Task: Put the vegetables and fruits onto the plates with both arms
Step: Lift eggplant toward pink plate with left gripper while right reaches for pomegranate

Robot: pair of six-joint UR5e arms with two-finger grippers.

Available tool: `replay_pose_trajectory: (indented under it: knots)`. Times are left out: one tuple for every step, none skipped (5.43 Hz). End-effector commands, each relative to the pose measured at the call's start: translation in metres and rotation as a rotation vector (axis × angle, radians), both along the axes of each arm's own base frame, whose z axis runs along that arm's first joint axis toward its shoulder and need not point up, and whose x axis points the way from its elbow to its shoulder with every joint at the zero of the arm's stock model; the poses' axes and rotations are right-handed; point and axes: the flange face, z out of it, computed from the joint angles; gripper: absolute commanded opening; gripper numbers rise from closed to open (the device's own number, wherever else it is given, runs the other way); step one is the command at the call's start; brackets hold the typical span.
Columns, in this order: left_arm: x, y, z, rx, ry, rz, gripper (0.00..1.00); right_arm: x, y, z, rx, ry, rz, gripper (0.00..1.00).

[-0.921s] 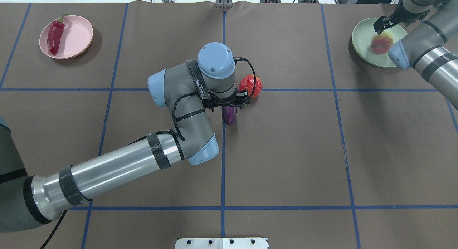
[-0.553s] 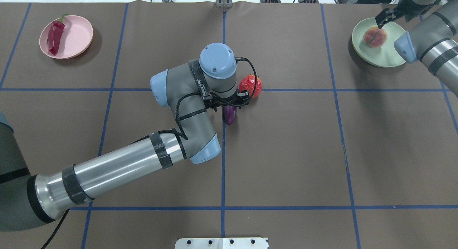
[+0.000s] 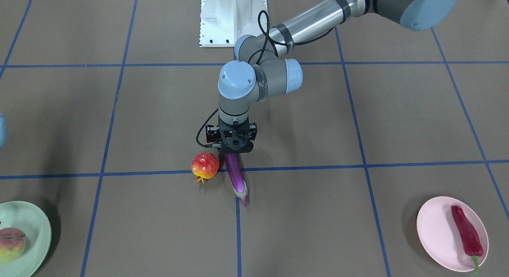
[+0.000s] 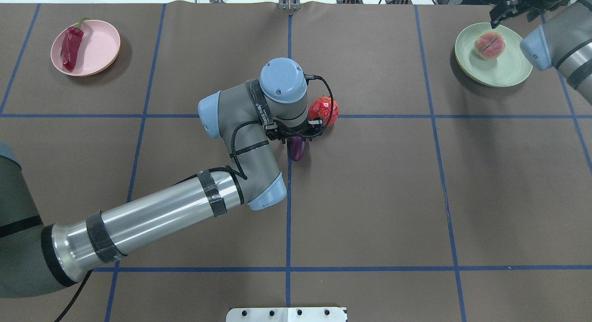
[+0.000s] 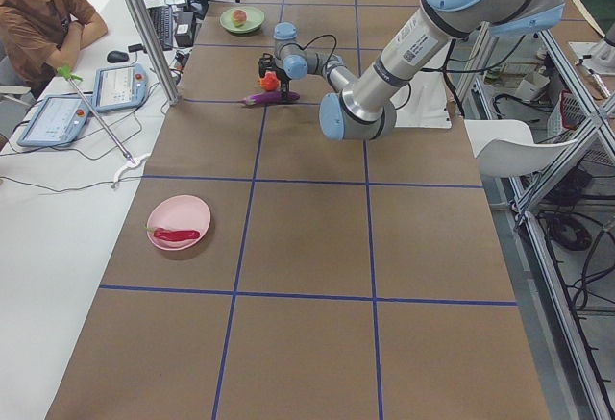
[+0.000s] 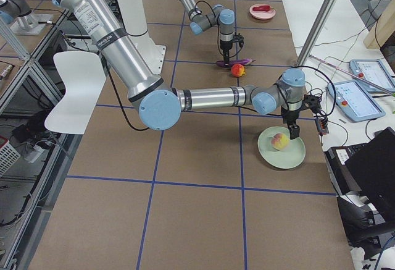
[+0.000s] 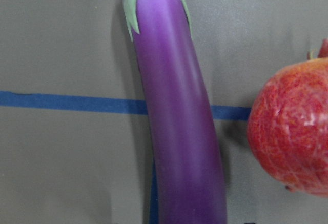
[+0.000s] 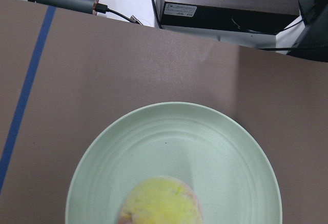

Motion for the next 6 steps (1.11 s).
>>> replay_pose_trajectory:
  knots:
    - [-0.002, -0.001, -0.004, -0.002, 0.0, 0.001, 0.0, 0.012, 0.001, -0.015, -0.004, -0.043, -0.004, 1.0]
    - [-0.029, -0.019, -0.019, -0.006, 0.009, -0.027, 0.0, 0.011, 0.008, -0.037, -0.027, -0.105, -0.025, 1.0]
    - [-0.075, -0.05, -0.024, -0.094, -0.034, -0.049, 0.0, 0.012, 0.019, -0.07, -0.056, -0.12, -0.034, 1.0]
    - [-0.111, -0.079, -0.024, -0.118, -0.038, -0.094, 0.0, -0.005, 0.032, -0.102, -0.099, -0.154, -0.006, 1.0]
    - [-0.165, -0.122, -0.011, -0.155, -0.031, -0.15, 0.0, -0.054, 0.051, -0.138, -0.152, -0.203, 0.03, 1.0]
    - [-0.234, -0.167, 0.013, -0.208, -0.014, -0.206, 0.0, -0.103, 0.066, -0.163, -0.211, -0.236, 0.056, 1.0]
